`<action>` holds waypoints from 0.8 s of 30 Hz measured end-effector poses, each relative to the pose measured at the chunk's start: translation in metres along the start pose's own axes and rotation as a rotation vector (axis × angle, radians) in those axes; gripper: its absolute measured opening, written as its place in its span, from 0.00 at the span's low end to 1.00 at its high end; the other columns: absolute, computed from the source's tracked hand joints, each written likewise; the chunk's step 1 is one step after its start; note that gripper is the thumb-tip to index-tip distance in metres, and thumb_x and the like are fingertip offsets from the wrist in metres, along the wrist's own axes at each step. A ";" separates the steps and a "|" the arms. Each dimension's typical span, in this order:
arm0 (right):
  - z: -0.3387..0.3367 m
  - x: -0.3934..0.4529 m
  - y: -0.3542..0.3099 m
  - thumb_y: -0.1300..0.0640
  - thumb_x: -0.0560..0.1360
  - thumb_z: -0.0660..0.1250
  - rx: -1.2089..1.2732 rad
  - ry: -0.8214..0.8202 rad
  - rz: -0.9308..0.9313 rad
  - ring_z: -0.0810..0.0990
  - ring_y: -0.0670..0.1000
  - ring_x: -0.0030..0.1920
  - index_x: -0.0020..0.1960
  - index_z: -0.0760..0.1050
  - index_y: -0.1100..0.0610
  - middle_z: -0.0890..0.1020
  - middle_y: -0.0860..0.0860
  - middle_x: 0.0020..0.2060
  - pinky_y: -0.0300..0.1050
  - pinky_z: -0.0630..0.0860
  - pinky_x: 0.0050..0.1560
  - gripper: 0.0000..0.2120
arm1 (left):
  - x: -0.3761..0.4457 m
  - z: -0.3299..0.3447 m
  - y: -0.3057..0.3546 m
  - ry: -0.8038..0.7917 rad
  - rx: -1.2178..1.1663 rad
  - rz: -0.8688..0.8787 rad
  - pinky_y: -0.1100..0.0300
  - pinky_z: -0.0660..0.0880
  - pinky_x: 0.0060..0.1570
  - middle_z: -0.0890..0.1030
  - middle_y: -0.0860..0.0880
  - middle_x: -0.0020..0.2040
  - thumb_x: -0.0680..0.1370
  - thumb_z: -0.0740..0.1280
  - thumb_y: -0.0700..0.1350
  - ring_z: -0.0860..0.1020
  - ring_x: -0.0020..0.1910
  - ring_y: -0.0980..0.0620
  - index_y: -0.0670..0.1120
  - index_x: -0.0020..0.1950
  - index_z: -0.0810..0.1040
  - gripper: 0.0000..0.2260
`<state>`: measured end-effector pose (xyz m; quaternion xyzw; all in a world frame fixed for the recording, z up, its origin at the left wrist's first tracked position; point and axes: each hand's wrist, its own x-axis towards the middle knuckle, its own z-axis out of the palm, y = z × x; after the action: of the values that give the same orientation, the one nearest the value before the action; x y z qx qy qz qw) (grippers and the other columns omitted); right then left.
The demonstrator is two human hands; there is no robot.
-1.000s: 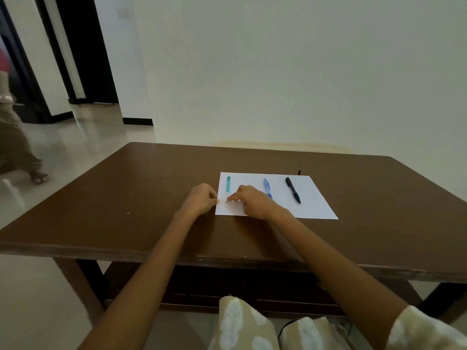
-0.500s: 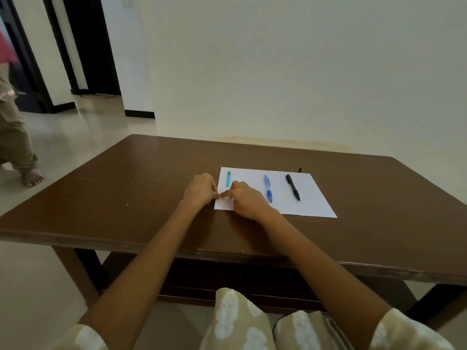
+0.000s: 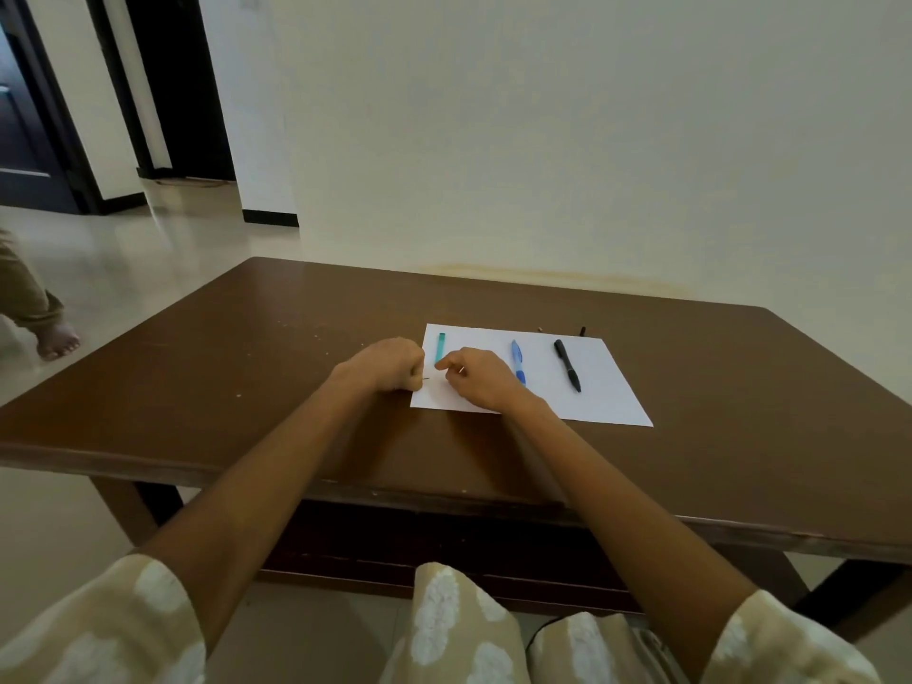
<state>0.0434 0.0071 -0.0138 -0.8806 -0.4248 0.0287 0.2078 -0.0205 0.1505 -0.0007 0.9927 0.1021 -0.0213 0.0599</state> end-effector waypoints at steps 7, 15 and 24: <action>-0.005 0.010 -0.002 0.56 0.79 0.62 -0.014 -0.103 -0.060 0.77 0.54 0.58 0.64 0.75 0.56 0.78 0.56 0.61 0.42 0.70 0.62 0.15 | 0.000 0.000 -0.005 0.000 0.031 0.115 0.57 0.67 0.43 0.72 0.44 0.45 0.77 0.61 0.43 0.68 0.41 0.50 0.39 0.48 0.74 0.07; 0.001 0.019 0.000 0.51 0.77 0.64 0.032 -0.036 -0.017 0.78 0.52 0.54 0.58 0.80 0.56 0.81 0.55 0.56 0.38 0.69 0.53 0.14 | 0.003 0.002 -0.011 0.013 -0.037 0.186 0.59 0.66 0.43 0.71 0.46 0.46 0.77 0.61 0.43 0.69 0.42 0.51 0.44 0.46 0.72 0.03; 0.000 0.019 0.001 0.52 0.77 0.64 0.039 -0.030 0.008 0.78 0.51 0.52 0.58 0.79 0.58 0.82 0.54 0.55 0.36 0.68 0.51 0.14 | 0.003 -0.005 -0.025 0.073 -0.233 0.171 0.65 0.70 0.48 0.76 0.52 0.47 0.76 0.66 0.39 0.75 0.45 0.55 0.43 0.52 0.82 0.07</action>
<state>0.0563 0.0208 -0.0124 -0.8777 -0.4236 0.0511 0.2183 -0.0227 0.1763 0.0007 0.9843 0.0210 0.0319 0.1724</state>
